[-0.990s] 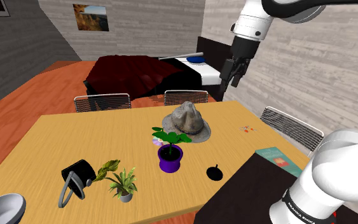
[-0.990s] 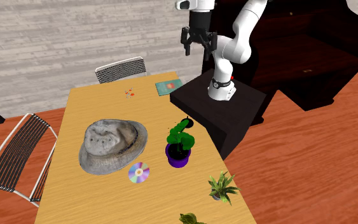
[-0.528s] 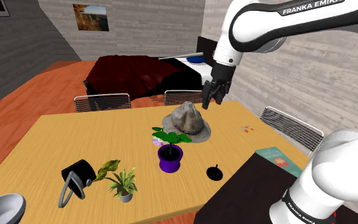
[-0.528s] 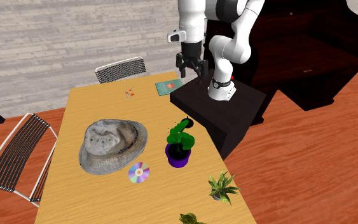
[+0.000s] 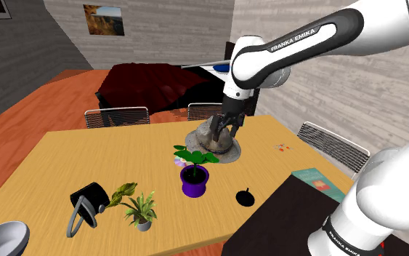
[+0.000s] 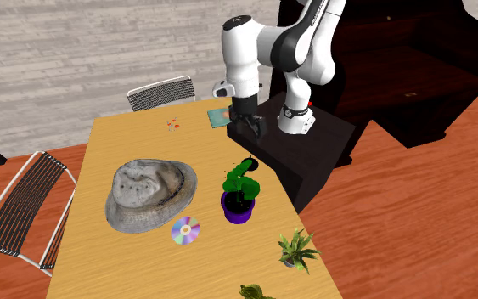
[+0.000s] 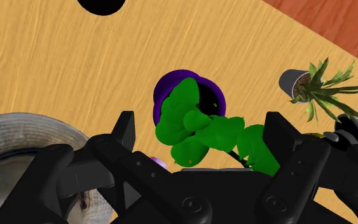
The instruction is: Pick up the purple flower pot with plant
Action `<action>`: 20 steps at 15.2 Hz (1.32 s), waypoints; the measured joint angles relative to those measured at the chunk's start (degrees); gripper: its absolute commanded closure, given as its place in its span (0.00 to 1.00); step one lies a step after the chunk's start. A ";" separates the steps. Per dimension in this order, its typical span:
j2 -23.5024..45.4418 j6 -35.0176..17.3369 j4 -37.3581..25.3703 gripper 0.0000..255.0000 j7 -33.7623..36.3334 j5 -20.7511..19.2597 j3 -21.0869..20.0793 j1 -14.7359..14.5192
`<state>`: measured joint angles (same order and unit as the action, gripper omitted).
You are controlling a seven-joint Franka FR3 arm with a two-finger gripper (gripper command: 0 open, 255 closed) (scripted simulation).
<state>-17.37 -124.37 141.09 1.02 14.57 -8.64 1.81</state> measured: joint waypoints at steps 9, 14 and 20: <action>15.23 -10.94 -2.39 0.00 1.11 2.70 -0.96 -0.44; 18.22 -14.75 -1.50 0.00 0.21 3.29 -1.10 -0.58; 18.58 -15.27 -1.50 1.00 0.08 3.36 -1.10 -0.58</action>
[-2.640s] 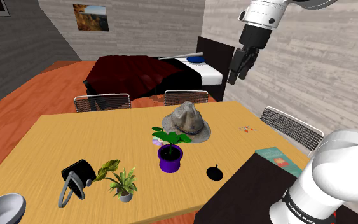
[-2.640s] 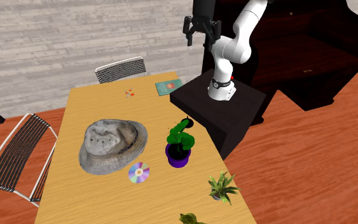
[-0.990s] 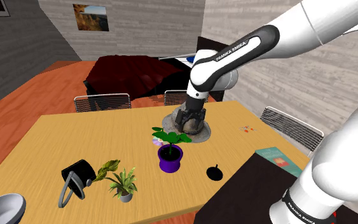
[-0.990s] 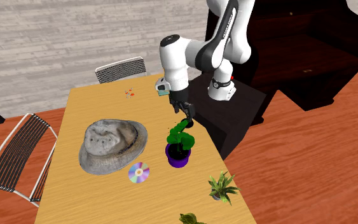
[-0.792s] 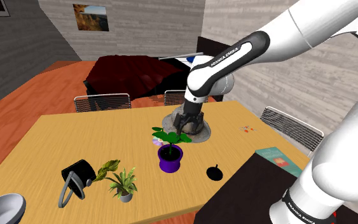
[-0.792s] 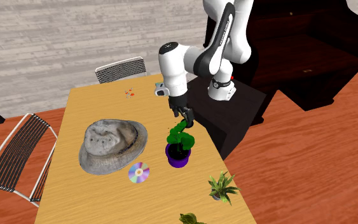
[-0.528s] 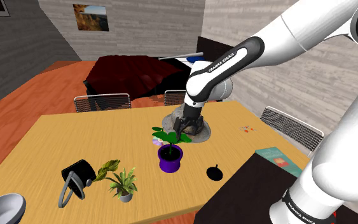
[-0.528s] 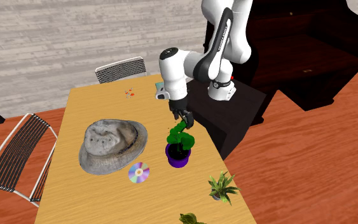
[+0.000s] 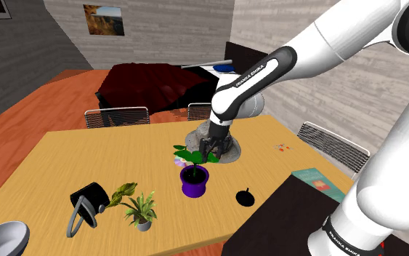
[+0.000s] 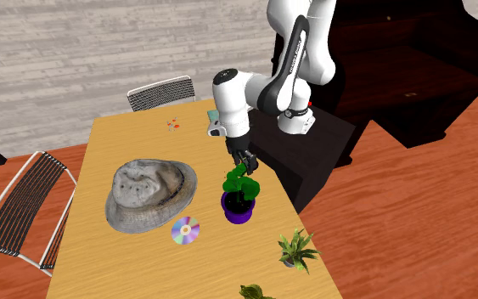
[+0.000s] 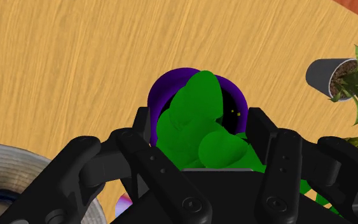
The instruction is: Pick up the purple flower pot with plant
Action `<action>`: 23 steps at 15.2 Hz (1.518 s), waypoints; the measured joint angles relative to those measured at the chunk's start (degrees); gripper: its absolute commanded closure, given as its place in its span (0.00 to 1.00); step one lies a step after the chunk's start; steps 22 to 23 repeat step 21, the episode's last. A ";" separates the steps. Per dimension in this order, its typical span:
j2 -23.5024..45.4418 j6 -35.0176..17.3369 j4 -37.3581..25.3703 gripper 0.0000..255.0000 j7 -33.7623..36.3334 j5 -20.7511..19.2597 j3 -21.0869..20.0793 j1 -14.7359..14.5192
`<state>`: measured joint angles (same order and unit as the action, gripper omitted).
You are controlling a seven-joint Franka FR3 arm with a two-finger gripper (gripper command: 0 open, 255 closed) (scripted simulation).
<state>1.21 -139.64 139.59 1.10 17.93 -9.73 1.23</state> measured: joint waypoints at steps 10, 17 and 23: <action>-2.48 3.24 -0.58 1.00 0.74 -0.49 0.13 0.12; -6.33 8.75 -2.34 1.00 2.02 -1.22 0.32 0.31; -7.85 11.52 -3.60 1.00 2.62 -1.59 0.43 0.42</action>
